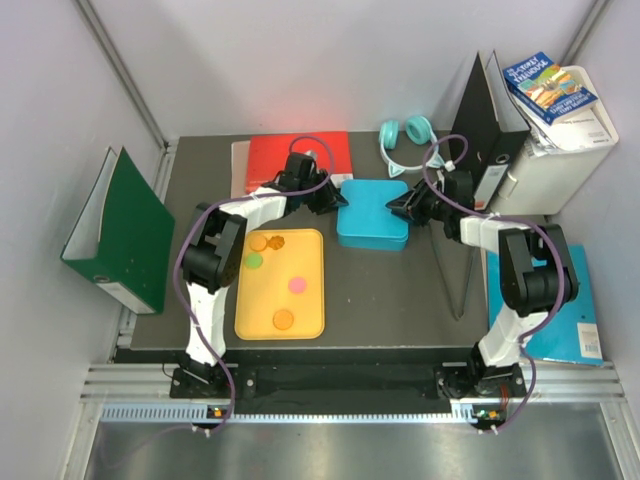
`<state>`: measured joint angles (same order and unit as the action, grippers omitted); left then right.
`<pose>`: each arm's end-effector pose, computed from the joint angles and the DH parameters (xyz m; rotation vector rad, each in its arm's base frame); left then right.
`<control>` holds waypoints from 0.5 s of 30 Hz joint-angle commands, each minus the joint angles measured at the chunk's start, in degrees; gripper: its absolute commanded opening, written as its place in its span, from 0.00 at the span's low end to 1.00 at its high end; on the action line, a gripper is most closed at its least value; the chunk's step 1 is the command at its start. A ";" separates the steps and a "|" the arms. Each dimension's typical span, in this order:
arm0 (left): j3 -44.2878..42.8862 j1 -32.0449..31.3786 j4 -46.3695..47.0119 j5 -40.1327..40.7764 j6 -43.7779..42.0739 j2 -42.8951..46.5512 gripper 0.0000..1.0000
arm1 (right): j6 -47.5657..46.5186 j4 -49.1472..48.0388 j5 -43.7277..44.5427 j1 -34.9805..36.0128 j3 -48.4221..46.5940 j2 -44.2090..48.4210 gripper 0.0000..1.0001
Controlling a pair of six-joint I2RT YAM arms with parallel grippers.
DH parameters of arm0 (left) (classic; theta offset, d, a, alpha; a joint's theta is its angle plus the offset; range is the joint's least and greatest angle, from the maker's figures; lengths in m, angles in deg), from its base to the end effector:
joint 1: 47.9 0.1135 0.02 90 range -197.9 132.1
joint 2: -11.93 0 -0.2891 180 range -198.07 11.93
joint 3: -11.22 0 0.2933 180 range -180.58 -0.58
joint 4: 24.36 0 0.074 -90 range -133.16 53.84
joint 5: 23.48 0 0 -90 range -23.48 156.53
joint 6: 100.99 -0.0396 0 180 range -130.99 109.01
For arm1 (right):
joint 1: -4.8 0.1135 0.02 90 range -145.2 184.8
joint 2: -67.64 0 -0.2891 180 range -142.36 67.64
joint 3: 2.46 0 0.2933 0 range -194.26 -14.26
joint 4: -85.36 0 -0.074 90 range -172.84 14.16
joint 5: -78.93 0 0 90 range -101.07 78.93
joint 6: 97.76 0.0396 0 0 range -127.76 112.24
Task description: Pack the cookies
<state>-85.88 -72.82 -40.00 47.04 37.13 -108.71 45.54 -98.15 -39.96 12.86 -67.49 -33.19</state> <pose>0.4683 -0.2321 0.1748 -0.2939 2.4154 -1.0202 0.3974 0.0756 0.1678 0.5737 2.2117 1.1372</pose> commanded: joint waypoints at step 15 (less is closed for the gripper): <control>-3.74 -1.09 2.34 -0.91 0.66 2.68 0.39 | -2.67 1.95 0.76 -1.02 0.06 8.20 0.64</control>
<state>-87.80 -73.61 -40.48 46.82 37.35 -109.02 43.68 -94.89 -38.84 12.53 -67.51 -27.03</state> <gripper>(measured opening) 0.383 0.643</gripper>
